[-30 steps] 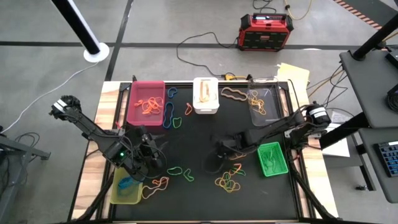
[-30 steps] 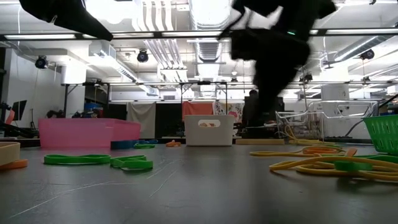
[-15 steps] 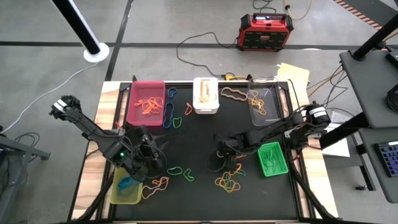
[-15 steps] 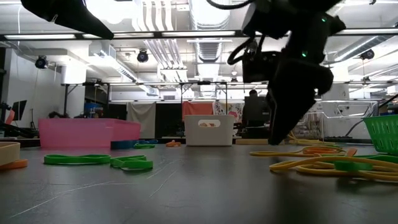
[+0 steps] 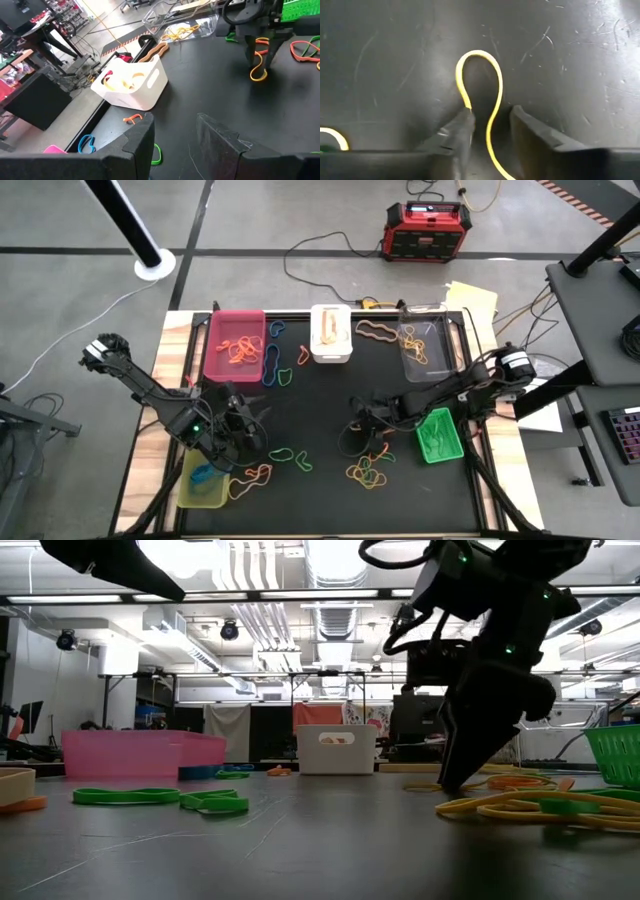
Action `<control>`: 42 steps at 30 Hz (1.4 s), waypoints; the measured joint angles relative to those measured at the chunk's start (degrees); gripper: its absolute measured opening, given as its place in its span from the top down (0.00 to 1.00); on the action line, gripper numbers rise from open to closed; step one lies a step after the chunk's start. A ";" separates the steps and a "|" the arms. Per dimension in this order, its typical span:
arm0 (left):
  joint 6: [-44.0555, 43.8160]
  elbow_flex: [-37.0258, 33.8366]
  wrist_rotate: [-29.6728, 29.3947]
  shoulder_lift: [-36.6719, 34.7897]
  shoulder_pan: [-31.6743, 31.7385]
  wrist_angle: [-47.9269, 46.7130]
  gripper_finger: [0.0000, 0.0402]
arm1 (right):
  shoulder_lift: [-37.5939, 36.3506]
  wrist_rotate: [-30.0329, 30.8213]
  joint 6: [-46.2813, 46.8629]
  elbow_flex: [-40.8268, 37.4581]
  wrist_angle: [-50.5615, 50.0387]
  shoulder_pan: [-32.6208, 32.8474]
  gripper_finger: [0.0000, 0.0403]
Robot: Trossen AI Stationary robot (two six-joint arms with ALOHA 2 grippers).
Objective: Sort rubber bands into baskets
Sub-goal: Put the yellow rubber band into the transparent bin
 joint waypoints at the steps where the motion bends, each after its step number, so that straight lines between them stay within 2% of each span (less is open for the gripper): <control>1: 0.00 0.00 0.00 0.00 -0.01 0.00 0.67 | 0.00 0.16 -0.57 -0.24 -0.01 -0.03 0.71; 5: 0.00 0.00 0.01 0.00 0.00 -0.01 0.67 | 0.04 1.11 -4.28 -0.80 -0.80 0.02 0.93; 6: 0.04 0.00 -0.01 0.00 0.00 -0.02 0.67 | 0.04 1.62 -4.97 -0.84 -0.60 0.06 0.95; 12: 0.22 -0.25 -0.01 0.00 -0.01 0.13 0.67 | -2.27 1.87 -6.68 -1.35 2.54 0.02 0.98; 15: 0.22 -0.51 0.01 0.00 0.00 0.25 0.67 | -4.43 4.22 -6.71 -2.21 5.09 0.05 0.98; 23: 0.22 -1.99 0.01 0.02 -0.02 1.00 0.67 | -8.36 5.56 -6.98 -9.44 25.41 -0.07 0.98; 27: 0.28 -2.10 0.01 0.02 0.00 1.47 0.67 | -8.36 6.30 -5.62 -10.38 25.76 -0.09 0.98; 33: 1.86 -2.12 -0.01 0.02 0.00 2.90 0.67 | -7.45 6.24 -4.59 -10.29 22.62 -0.07 0.89; 37: 2.43 -2.12 -0.01 0.02 0.06 3.69 0.67 | -7.45 6.30 0.62 -10.33 17.50 -0.07 0.75; 42: 2.43 -2.14 -0.01 0.02 0.37 3.74 0.67 | -7.45 6.17 0.28 -10.72 17.23 1.25 0.57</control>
